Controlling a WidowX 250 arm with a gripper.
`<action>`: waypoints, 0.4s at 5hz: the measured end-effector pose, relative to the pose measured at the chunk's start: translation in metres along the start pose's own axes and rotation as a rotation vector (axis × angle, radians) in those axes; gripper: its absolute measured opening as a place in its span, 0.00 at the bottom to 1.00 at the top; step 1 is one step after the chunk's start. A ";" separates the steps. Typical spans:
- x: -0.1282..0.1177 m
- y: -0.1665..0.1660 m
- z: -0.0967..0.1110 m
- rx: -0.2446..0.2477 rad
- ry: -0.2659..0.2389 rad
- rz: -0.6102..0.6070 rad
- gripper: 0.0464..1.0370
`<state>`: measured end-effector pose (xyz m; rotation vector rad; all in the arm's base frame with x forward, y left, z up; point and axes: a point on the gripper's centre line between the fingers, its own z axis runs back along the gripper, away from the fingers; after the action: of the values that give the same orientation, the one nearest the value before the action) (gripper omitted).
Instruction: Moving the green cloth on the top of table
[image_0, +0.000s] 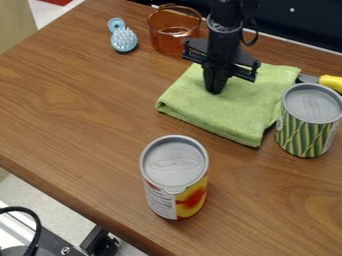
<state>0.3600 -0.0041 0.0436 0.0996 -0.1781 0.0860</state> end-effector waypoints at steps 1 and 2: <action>0.000 0.003 -0.001 0.003 0.005 0.002 0.01; -0.003 0.007 -0.001 -0.012 0.023 0.006 0.01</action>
<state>0.3566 0.0030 0.0430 0.0864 -0.1555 0.0916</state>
